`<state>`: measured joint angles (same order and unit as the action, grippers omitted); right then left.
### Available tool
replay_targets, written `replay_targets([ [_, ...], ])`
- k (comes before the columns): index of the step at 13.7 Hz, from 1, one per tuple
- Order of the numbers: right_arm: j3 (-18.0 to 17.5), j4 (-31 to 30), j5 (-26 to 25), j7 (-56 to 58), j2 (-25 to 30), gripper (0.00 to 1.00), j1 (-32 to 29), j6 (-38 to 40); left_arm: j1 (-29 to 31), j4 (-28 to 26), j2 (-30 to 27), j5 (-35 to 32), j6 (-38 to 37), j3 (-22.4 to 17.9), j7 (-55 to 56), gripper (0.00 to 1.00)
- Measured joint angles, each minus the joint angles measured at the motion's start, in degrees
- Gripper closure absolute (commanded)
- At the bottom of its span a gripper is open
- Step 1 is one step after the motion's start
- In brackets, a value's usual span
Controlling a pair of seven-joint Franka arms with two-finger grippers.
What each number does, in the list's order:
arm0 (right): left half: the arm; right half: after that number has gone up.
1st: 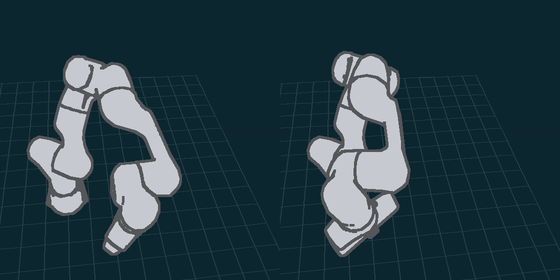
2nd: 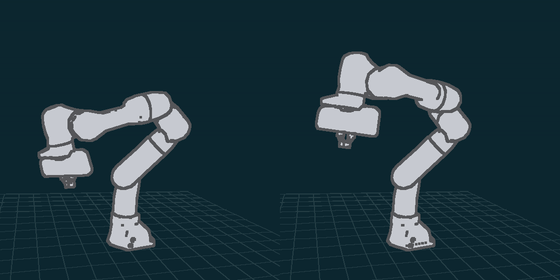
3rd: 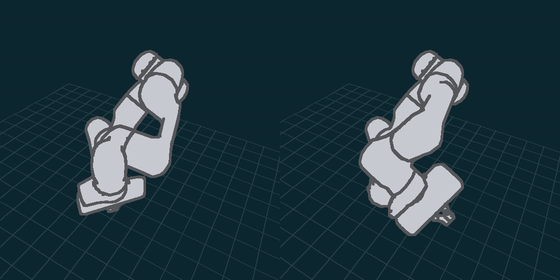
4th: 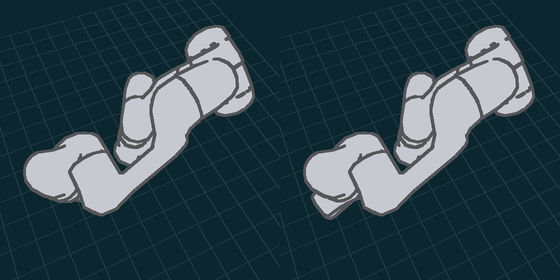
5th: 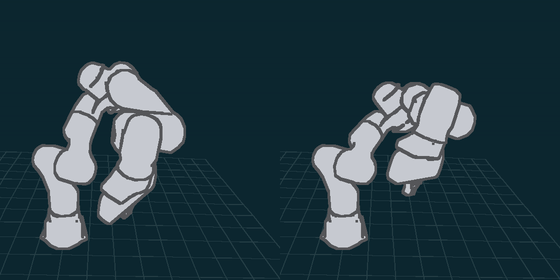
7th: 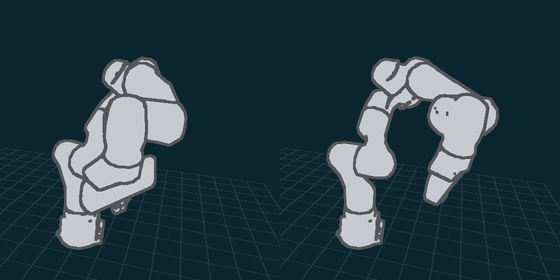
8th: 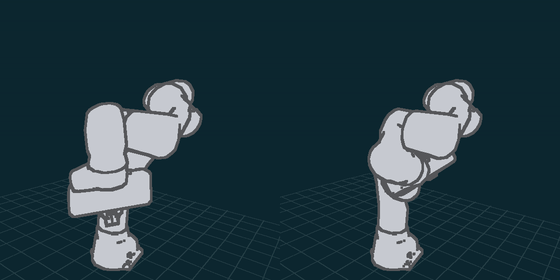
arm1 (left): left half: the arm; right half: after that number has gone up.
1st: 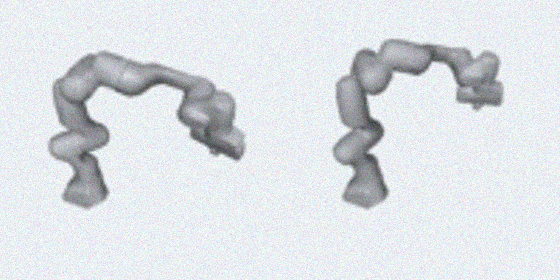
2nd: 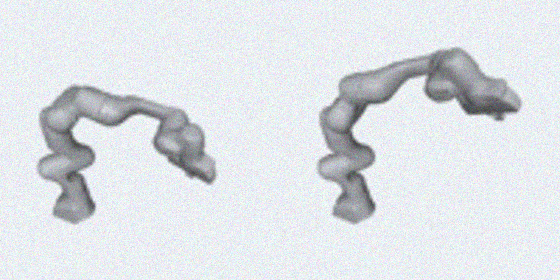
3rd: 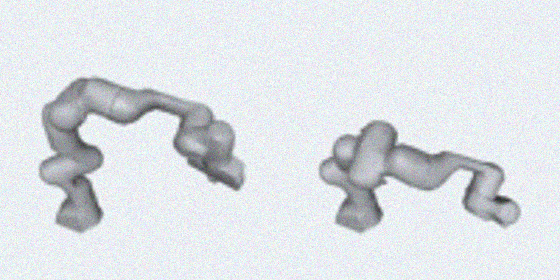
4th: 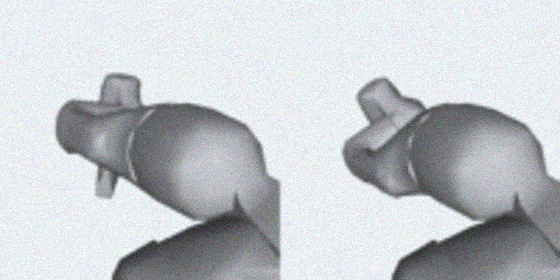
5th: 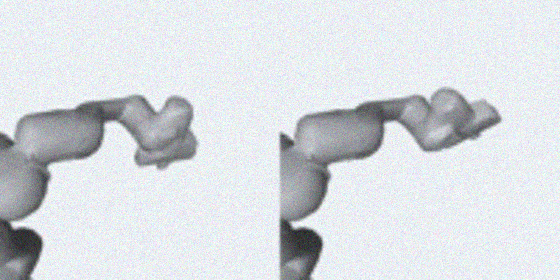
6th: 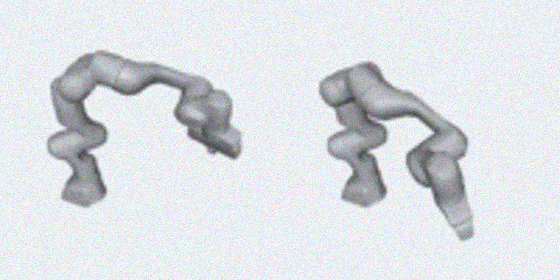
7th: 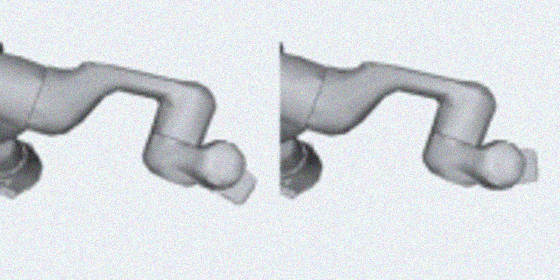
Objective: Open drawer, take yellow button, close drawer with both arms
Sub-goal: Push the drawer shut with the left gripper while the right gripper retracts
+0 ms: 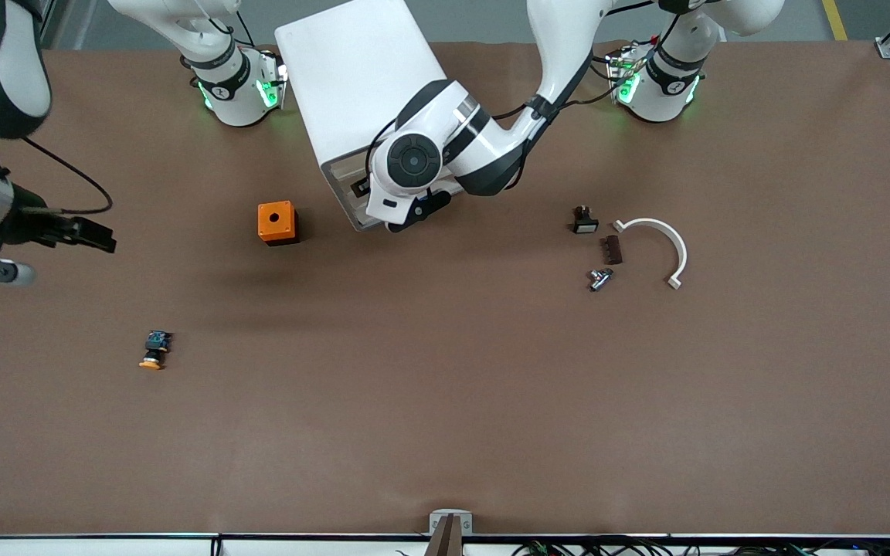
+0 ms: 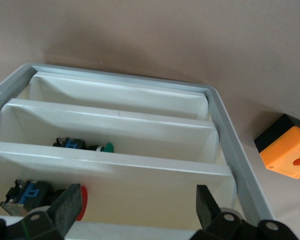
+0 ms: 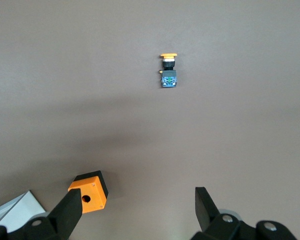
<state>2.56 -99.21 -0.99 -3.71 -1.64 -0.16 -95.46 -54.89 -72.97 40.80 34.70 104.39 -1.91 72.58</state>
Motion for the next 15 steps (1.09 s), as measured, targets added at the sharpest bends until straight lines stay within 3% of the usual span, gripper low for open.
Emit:
replay_targets([
  [7, 0.3, 0.4, 0.0, 0.1, 1.9, 0.00, -0.3, 0.5, 0.0, -0.1, 0.1, 0.1, 0.1, 0.0, 0.0, 0.00],
  [10, 0.0, 6.0, 0.0, 0.2, 1.9, 0.00, -0.1, 5.7, 1.0, 0.8, -0.3, -2.9, 0.7, -2.1, 0.0, 0.00],
  [15, 0.0, 10.3, 0.0, 0.1, 2.0, 0.00, -0.1, 14.0, 10.5, 2.4, -8.6, -13.4, -0.2, -3.4, -0.6, 0.01],
])
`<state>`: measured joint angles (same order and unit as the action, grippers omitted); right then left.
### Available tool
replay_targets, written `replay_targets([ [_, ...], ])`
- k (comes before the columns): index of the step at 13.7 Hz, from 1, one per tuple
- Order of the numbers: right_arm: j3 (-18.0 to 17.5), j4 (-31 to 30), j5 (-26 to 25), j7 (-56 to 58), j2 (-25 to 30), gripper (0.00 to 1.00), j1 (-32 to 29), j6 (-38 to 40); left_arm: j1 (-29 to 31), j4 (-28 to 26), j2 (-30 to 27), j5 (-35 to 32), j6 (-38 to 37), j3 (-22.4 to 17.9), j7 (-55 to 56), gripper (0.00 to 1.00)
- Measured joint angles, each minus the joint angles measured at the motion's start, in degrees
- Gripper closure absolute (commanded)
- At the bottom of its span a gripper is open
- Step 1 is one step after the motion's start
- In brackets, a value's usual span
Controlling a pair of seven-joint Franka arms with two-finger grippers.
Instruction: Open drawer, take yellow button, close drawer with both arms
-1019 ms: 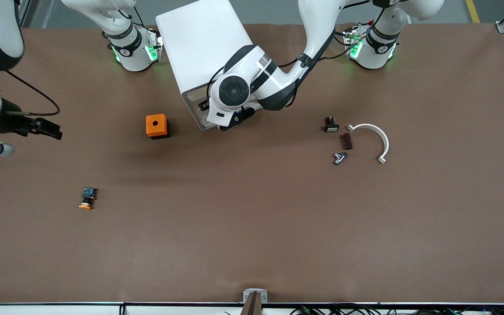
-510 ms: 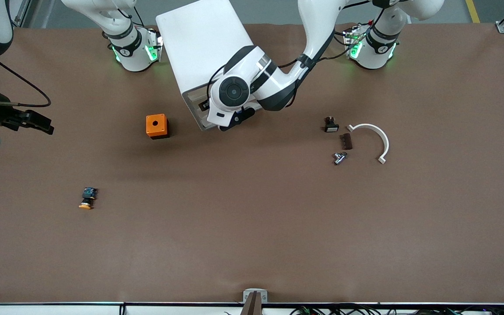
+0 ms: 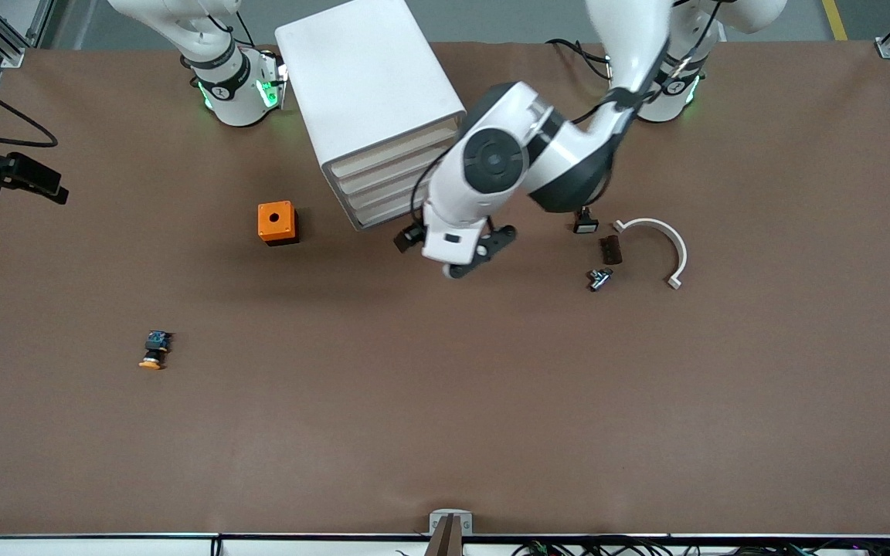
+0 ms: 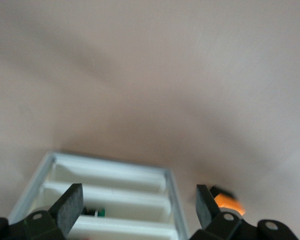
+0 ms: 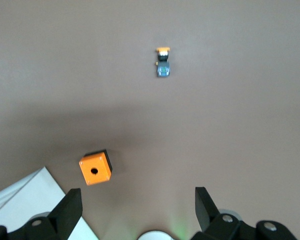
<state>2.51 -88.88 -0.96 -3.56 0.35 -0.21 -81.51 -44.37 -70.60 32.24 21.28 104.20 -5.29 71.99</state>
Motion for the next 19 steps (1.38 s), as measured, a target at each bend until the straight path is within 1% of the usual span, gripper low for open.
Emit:
replay_targets([
  [2, 0.0, 0.1, 0.0, 0.0, 0.0, 0.00, 0.0, 0.6, 3.8, 0.0, -4.6, -3.2, -3.6, -0.1, -2.3, 0.01],
  [5, -0.2, 0.1, 0.0, 2.0, 0.0, 0.00, 0.0, 0.5, 9.6, -0.1, -10.0, -7.6, -10.9, -0.2, -10.0, 0.01],
  [8, -0.2, -0.3, 0.0, 3.3, 0.4, 0.00, 0.0, -0.8, 16.2, -0.2, -13.0, -9.2, -18.9, -0.3, -21.6, 0.01],
  [10, -0.3, -2.3, 0.0, 3.7, 1.9, 0.00, 0.1, -3.3, 21.3, -0.3, -14.7, -9.3, -23.5, -0.3, -30.9, 0.01],
  [13, -0.3, -5.6, 0.0, 4.0, 4.5, 0.00, 0.1, -5.4, 28.4, -0.5, -17.2, -10.2, -27.8, -0.3, -42.5, 0.01],
  [15, -0.2, -6.4, 0.4, 5.4, 5.1, 0.00, 0.1, -6.4, 31.4, -0.9, -18.0, -12.6, -30.0, -0.3, -49.2, 0.01],
  [19, 0.4, -6.8, 1.5, 6.5, 5.2, 0.00, -0.2, -8.0, 37.5, -2.5, -18.8, -13.6, -30.6, -0.3, -59.8, 0.00],
])
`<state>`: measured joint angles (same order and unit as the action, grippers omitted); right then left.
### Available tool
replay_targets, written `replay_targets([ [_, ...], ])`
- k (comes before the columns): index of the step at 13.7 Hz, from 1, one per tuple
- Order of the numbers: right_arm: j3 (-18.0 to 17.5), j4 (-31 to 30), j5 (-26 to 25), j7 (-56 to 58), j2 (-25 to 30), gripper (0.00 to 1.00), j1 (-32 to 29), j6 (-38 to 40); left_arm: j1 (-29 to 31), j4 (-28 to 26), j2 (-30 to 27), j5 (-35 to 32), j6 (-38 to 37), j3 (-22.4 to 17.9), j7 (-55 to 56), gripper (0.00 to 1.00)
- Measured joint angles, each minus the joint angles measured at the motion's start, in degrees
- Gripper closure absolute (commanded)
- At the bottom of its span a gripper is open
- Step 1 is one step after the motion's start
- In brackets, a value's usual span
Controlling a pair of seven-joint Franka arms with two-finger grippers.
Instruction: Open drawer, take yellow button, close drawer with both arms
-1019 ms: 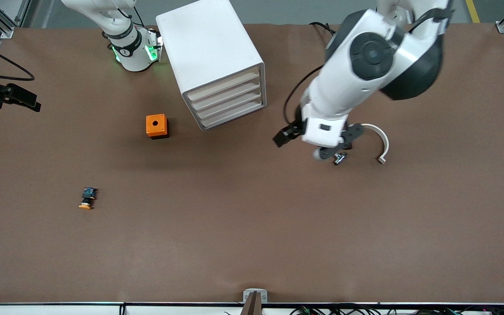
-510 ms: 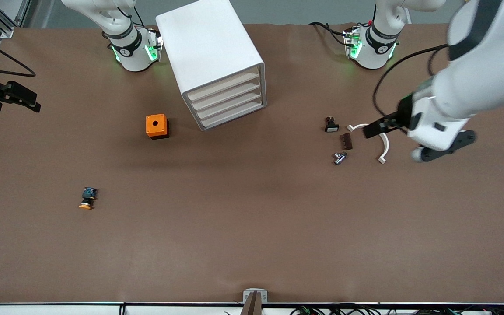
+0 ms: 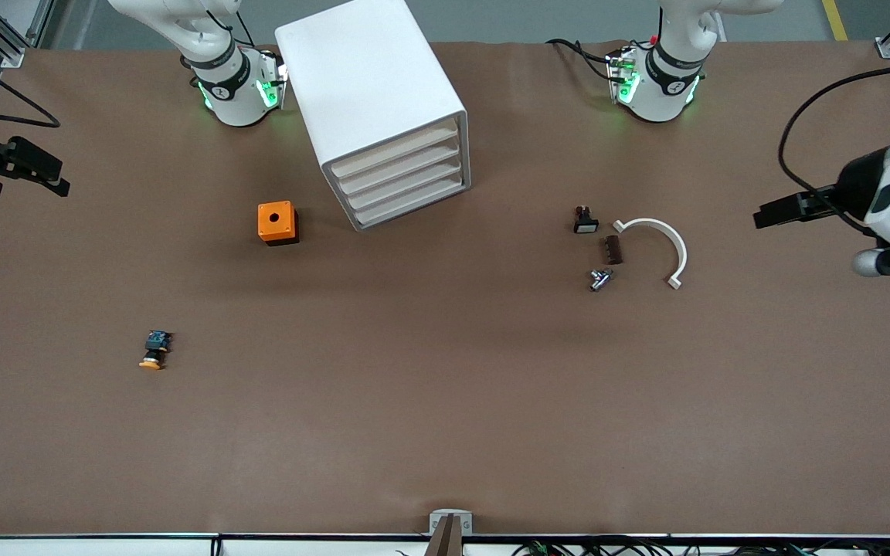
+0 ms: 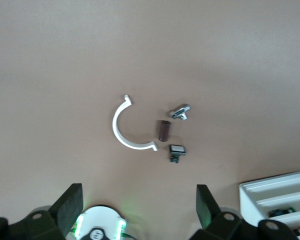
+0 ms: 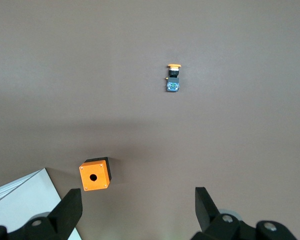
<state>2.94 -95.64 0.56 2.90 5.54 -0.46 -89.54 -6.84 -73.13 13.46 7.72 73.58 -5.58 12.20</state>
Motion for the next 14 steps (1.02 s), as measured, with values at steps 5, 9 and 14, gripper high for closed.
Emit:
replay_targets([
  [5, 0.0, 0.0, 0.9, 0.0, 0.0, 0.00, 0.0, -1.0, 2.8, -6.7, -2.7, 0.0, 4.3, 0.4, -3.2, 0.00],
  [9, 0.1, 0.0, 1.6, 0.0, 0.0, 0.00, -0.1, -1.6, 2.7, -17.1, -9.8, -1.7, 13.4, 1.9, -3.2, 0.00],
  [14, 0.0, 0.0, 1.7, 0.1, 0.2, 0.00, -0.1, -1.5, 2.4, -18.4, -14.0, -5.3, 16.1, 5.6, -3.2, 0.00],
])
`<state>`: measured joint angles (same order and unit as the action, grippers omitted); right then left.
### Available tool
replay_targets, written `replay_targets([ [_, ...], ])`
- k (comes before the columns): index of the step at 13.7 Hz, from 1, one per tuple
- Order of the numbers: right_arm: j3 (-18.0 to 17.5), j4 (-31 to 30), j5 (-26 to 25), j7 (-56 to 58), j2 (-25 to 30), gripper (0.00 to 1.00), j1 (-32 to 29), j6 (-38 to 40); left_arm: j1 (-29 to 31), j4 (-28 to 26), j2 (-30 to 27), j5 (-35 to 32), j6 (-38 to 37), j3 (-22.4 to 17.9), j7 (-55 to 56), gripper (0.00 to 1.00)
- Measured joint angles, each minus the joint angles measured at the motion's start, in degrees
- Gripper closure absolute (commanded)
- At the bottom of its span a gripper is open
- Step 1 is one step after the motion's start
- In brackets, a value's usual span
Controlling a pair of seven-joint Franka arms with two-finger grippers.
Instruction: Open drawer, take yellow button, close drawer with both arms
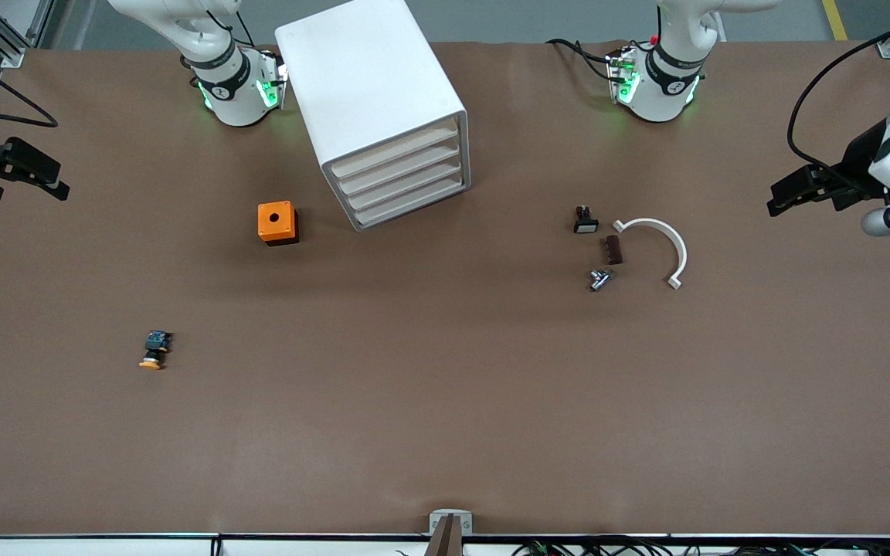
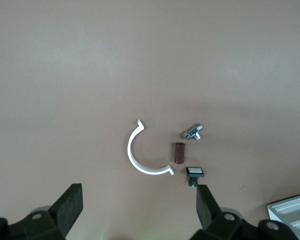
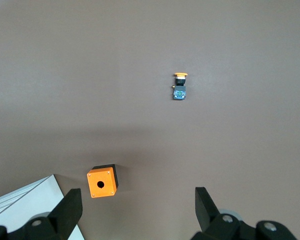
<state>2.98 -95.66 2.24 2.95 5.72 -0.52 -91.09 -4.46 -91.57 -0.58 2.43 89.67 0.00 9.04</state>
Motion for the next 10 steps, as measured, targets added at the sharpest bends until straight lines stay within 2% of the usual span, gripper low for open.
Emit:
replay_targets([
  [4, 0.0, 0.0, 0.0, 0.0, 0.0, 0.00, 0.0, 0.6, 0.1, 0.6, -2.4, 0.0, 0.5, -0.1, 0.0, 0.00],
  [10, 0.0, 0.0, -0.1, 0.0, 0.0, 0.00, 0.0, 1.2, 0.0, 1.5, -1.9, -0.8, 1.7, 0.0, -0.1, 0.00],
])
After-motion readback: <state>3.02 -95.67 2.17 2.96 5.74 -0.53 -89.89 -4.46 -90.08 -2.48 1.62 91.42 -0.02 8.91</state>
